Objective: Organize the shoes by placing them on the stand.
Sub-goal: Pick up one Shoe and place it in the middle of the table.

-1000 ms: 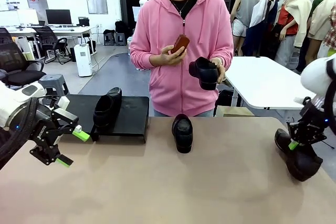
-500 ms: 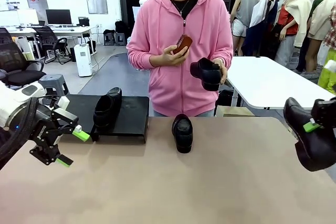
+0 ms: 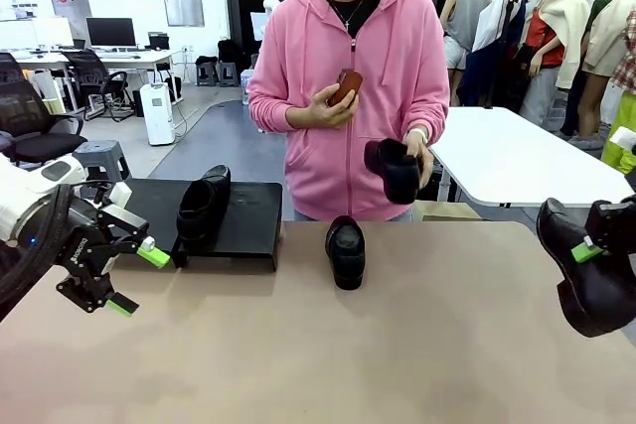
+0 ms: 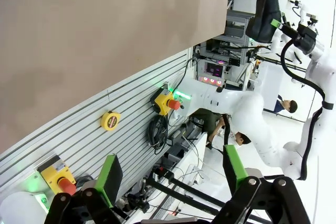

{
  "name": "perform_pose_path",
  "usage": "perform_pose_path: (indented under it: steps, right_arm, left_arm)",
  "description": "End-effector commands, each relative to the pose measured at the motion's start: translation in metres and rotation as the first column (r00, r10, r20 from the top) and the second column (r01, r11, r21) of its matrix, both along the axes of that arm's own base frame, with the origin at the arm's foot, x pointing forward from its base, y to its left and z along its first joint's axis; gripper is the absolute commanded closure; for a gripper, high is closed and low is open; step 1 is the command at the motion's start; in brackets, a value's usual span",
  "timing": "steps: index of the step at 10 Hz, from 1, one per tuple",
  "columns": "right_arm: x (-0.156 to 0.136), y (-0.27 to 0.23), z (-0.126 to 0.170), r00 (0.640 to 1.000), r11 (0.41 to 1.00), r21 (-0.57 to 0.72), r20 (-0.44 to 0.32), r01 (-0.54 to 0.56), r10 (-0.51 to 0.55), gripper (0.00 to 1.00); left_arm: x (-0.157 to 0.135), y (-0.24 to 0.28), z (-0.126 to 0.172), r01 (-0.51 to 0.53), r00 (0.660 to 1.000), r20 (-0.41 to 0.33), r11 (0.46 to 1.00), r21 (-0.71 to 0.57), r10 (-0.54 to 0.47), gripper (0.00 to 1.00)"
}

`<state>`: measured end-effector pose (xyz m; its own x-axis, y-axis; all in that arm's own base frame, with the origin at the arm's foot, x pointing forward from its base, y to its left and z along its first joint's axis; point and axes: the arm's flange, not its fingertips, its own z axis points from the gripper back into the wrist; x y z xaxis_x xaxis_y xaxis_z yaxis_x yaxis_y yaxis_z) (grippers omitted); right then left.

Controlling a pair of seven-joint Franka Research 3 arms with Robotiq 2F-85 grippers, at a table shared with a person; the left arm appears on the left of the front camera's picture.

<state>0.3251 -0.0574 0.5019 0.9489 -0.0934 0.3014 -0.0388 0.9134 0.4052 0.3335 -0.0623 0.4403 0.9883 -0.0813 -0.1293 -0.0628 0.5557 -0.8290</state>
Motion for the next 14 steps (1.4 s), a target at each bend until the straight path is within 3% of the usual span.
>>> perform_pose_path:
  steps: [1, 2, 4, 6, 7, 8, 11, 13, 14]
  right_arm:
    - [0.019, 0.036, 0.022, 0.988, 0.996, -0.028, 0.13, -0.08, 0.083, 1.0]
    - [0.019, 0.044, 0.038, 0.986, 0.992, -0.096, 0.136, -0.079, 0.091, 1.0]
    - [-0.004, -0.001, 0.048, 0.993, 1.0, -0.028, 0.118, -0.001, 0.005, 1.0]
    - [-0.072, -0.094, 0.031, 0.976, 0.971, 0.162, 0.103, 0.176, -0.194, 1.0]
    - [-0.101, -0.108, 0.02, 0.948, 0.939, 0.19, 0.081, 0.288, -0.308, 1.0]
    - [-0.111, -0.111, 0.013, 0.945, 0.937, 0.197, 0.099, 0.288, -0.311, 1.0]
    - [-0.088, -0.077, 0.007, 0.967, 0.962, 0.175, 0.106, 0.211, -0.231, 1.0]
    - [-0.048, -0.005, 0.034, 0.991, 0.98, 0.186, 0.104, 0.067, -0.087, 1.0]
    - [-0.013, 0.052, 0.051, 0.998, 0.991, 0.137, 0.064, -0.015, 0.006, 1.0]
  left_arm:
    - [0.0, 0.0, 0.0, 0.007, 1.0, 0.011, 1.0, -0.018, -0.007, 0.0]
    - [0.0, 0.0, 0.0, 0.007, 1.0, 0.011, 1.0, -0.018, -0.007, 0.0]
    - [0.0, 0.0, 0.0, 0.007, 1.0, 0.011, 1.0, -0.018, -0.007, 0.0]
    - [0.0, 0.0, 0.0, 0.007, 1.0, 0.011, 1.0, -0.018, -0.007, 0.0]
    - [0.0, 0.0, 0.0, 0.007, 1.0, 0.011, 1.0, -0.018, -0.007, 0.0]
    - [0.0, 0.0, 0.0, 0.007, 1.0, 0.011, 1.0, -0.018, -0.007, 0.0]
    - [0.0, 0.0, 0.0, 0.007, 1.0, 0.011, 1.0, -0.018, -0.007, 0.0]
    - [0.0, 0.0, 0.0, 0.007, 1.0, 0.011, 1.0, -0.018, -0.007, 0.0]
    - [0.0, 0.0, 0.0, 0.007, 1.0, 0.011, 1.0, -0.018, -0.007, 0.0]
